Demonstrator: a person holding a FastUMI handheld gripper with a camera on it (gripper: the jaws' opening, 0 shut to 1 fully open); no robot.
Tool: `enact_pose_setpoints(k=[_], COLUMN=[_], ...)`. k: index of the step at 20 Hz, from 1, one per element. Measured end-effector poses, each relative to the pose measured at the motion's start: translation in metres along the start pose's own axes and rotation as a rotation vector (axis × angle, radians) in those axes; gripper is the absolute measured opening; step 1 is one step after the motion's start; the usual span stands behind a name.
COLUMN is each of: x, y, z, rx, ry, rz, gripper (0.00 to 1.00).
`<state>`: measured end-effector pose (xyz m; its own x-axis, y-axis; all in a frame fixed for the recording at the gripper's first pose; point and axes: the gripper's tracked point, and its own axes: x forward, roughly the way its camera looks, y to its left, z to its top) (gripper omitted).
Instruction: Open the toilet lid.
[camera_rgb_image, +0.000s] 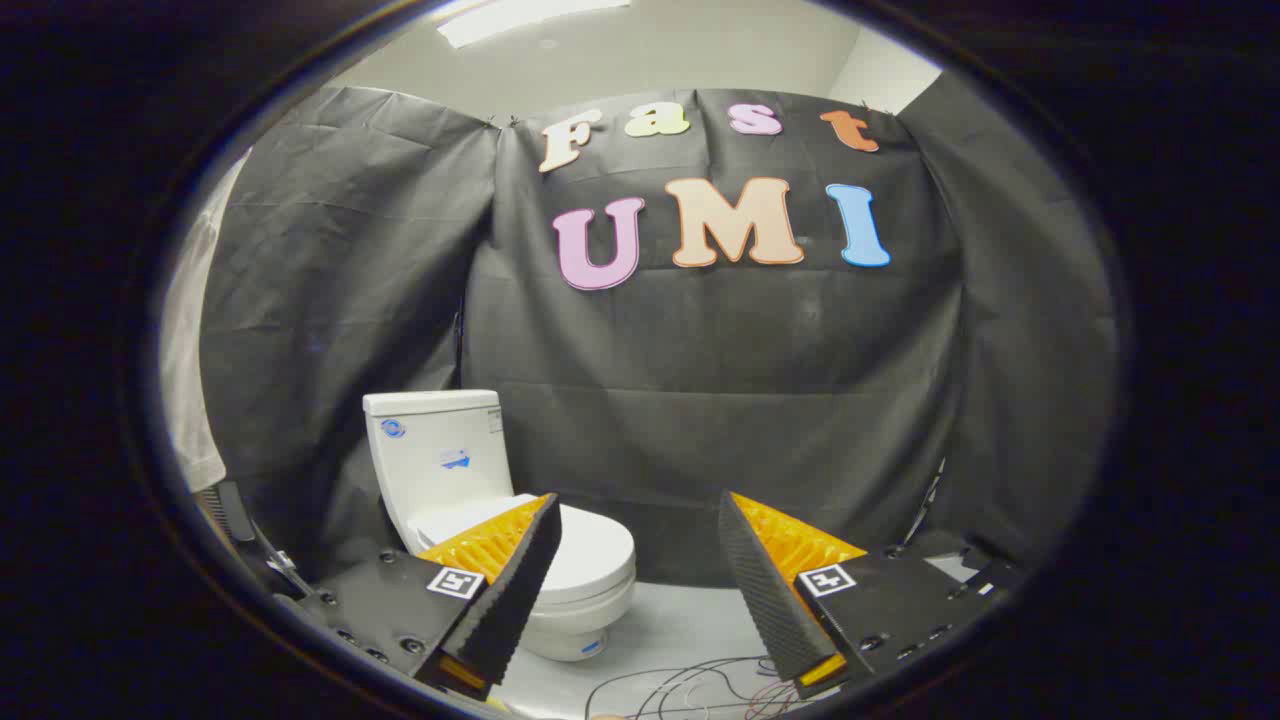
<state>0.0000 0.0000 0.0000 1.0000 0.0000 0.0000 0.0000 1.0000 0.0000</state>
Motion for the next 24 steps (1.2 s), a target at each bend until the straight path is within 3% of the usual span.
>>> enact_pose_setpoints(k=[4,6,12,24], x=[0.016,0.030,0.061,0.081], y=[0.000,-0.009,-0.032,0.009], z=[0.021,0.033,0.062,0.049], rx=[-0.012,-0.027,0.001,0.164], ry=[-0.082,-0.108,-0.201,-0.253], rz=[-0.012,-0.058,-0.308,-0.405], gripper=[0.98,0.98,0.99,0.94])
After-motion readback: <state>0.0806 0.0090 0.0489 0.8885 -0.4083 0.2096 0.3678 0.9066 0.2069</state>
